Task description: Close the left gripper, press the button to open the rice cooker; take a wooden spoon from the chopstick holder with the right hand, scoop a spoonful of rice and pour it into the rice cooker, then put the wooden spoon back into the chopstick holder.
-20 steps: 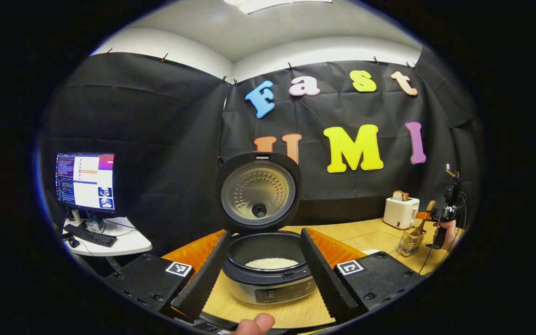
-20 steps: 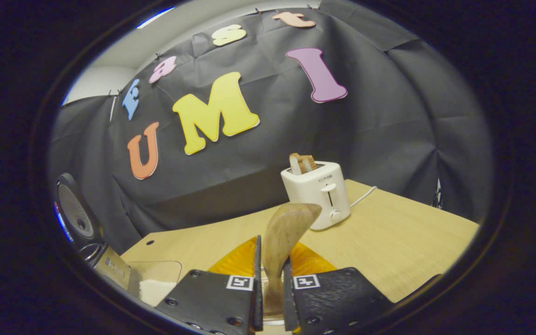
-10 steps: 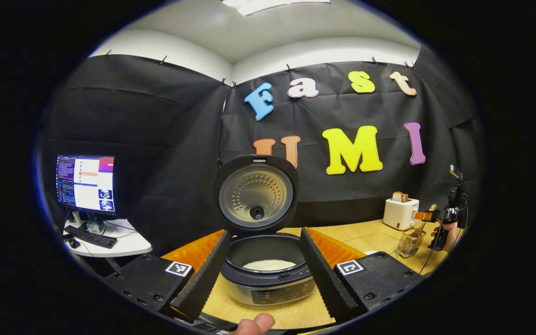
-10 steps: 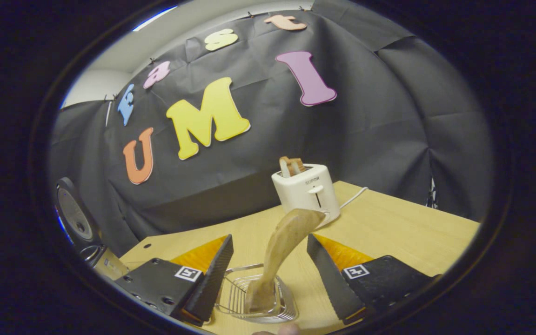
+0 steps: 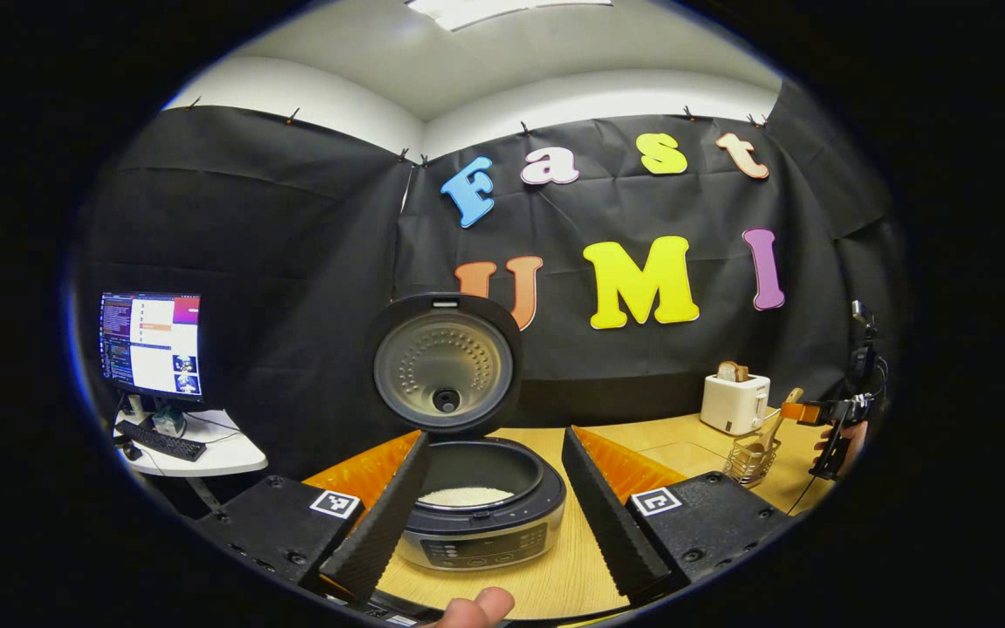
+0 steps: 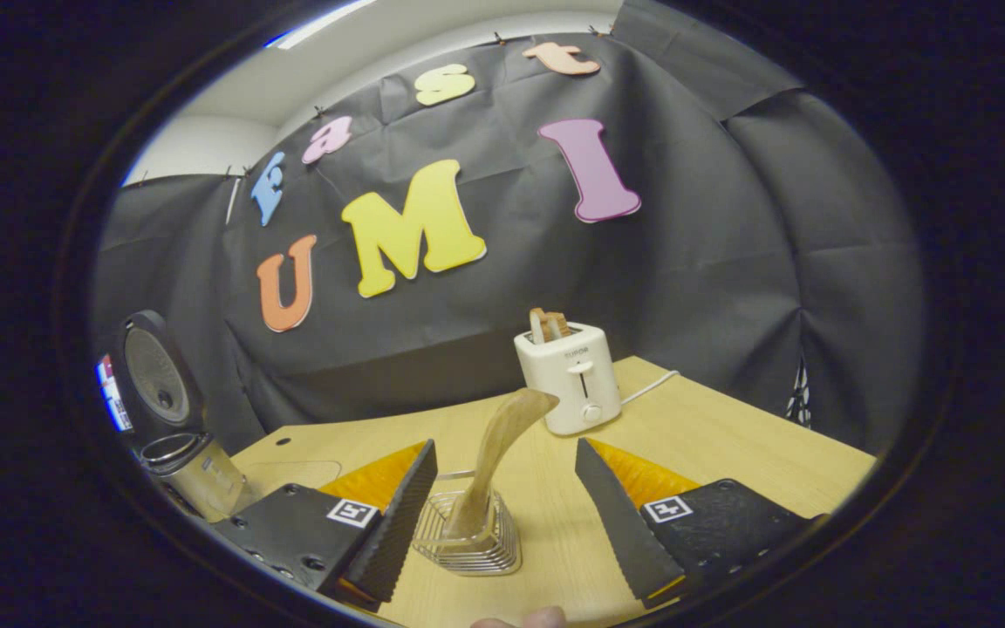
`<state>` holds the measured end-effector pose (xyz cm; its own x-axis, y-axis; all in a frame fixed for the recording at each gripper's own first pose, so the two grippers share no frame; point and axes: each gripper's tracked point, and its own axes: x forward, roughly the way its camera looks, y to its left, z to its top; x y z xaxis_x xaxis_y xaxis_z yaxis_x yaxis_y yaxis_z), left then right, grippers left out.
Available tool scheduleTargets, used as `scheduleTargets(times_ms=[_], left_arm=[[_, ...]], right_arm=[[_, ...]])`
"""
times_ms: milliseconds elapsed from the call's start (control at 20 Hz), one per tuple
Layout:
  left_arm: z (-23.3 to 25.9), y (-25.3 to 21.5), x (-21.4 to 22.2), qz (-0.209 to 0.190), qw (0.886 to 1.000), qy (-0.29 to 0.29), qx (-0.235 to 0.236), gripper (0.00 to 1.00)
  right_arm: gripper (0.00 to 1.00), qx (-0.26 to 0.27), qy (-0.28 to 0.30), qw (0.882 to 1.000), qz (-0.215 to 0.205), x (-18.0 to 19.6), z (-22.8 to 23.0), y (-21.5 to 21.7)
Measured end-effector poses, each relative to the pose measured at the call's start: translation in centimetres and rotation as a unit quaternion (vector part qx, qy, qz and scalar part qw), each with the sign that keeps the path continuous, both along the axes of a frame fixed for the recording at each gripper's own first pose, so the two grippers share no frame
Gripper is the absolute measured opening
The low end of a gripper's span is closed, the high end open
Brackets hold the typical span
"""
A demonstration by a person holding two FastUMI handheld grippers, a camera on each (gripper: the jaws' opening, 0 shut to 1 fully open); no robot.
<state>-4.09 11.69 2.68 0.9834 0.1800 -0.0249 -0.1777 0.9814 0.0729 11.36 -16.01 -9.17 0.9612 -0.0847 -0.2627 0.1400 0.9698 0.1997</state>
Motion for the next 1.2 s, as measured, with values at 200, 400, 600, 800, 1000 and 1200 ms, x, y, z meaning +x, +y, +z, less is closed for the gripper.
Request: scheduleTargets(times_ms=[200,400,600,800,1000,1200], left_arm=[[2.6,-0.8,0.8,0.015,1.0,-0.015,0.013,0.96],[5.9,-1.1,2.6,0.016,0.999,-0.023,0.019,0.96],[9.3,-0.6,5.7,0.033,0.997,-0.033,0.063,0.96],[12.1,-0.4,8.7,0.05,0.996,-0.037,0.068,0.96],[15.4,0.6,12.0,0.052,0.997,-0.03,0.056,0.93],[17.2,3.5,15.4,0.067,0.997,-0.01,0.039,0.99]], right_arm=[[0.94,-0.021,-0.024,0.999,0.006,-3.3,1.8,-0.1],[0.94,-0.067,-0.051,0.996,0.011,-6.3,4.0,-0.4],[0.95,-0.066,-0.068,0.995,0.029,-8.1,5.1,0.1],[0.95,-0.08,-0.077,0.993,0.044,-8.7,5.7,0.9],[0.96,-0.079,-0.075,0.992,0.062,-8.6,6.4,1.1],[0.95,-0.071,-0.088,0.991,0.068,-8.8,7.3,1.6]])
